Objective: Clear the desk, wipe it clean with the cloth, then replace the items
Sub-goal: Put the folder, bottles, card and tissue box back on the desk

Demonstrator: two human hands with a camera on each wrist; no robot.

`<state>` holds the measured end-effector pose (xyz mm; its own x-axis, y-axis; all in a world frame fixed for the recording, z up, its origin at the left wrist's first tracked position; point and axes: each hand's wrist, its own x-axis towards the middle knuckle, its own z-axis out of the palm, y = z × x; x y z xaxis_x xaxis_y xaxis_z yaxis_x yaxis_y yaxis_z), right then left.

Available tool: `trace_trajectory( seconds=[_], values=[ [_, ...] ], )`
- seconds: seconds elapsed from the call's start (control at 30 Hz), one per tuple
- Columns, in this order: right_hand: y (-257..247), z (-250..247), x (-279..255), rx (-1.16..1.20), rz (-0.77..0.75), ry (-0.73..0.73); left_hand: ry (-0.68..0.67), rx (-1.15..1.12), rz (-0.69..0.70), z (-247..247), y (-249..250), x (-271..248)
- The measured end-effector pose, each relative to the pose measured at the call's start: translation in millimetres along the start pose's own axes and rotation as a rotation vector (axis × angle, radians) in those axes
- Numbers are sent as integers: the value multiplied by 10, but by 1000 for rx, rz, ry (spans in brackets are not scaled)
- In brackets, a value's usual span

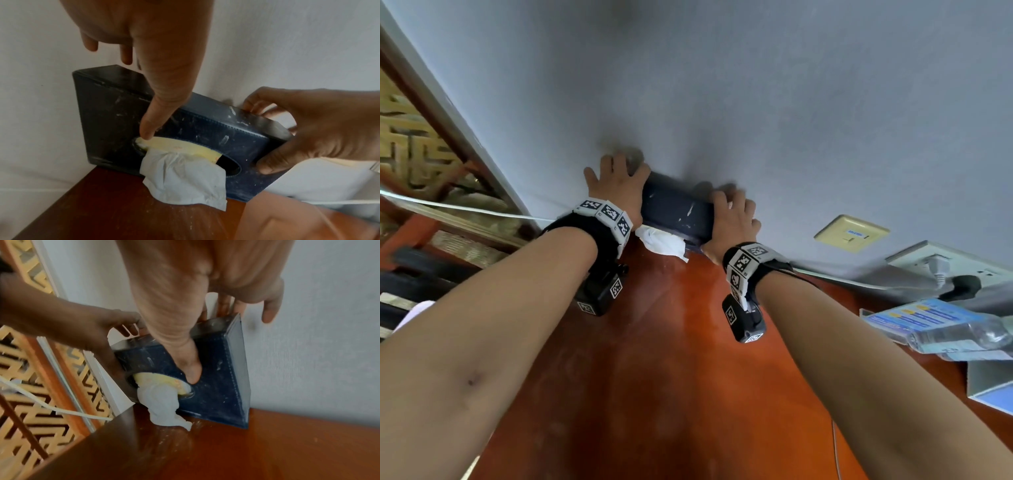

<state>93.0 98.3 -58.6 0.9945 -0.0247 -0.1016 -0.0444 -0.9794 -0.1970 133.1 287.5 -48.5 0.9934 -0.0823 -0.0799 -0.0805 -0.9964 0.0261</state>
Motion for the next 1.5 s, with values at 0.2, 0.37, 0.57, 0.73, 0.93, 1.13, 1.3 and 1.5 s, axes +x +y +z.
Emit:
trace_trajectory(
  seconds=[0.2, 0.37, 0.57, 0.73, 0.93, 1.13, 1.3, 1.5],
  values=[
    [170, -104, -274, 168, -70, -33, -106, 32, -1, -136, 67, -315],
    [536, -530, -585, 279, -85, 5, -114, -52, 38, -478, 400, -611],
    [1365, -897, -1244, 528, 77, -54, -229, -297, 201, -745, 1089, -1061],
    [2136, -920, -1852, 837, 265, -113, -395, -370, 259, -747, 1699, -1413],
    [2674, -647, -2253, 1260, 458, -84, -485, -466, 275, -569, 2163, -1578],
    [2932, -538, -2401, 1326, 534, -81, -429, -606, 174, -335, 2298, -1615],
    [3022, -490, -2228, 1339, 593, -95, -315, -883, -159, -78, 2178, -1587],
    [2979, -359, -1831, 1270, 669, -217, -388, -892, -254, 735, 1966, -1052]
  ],
)
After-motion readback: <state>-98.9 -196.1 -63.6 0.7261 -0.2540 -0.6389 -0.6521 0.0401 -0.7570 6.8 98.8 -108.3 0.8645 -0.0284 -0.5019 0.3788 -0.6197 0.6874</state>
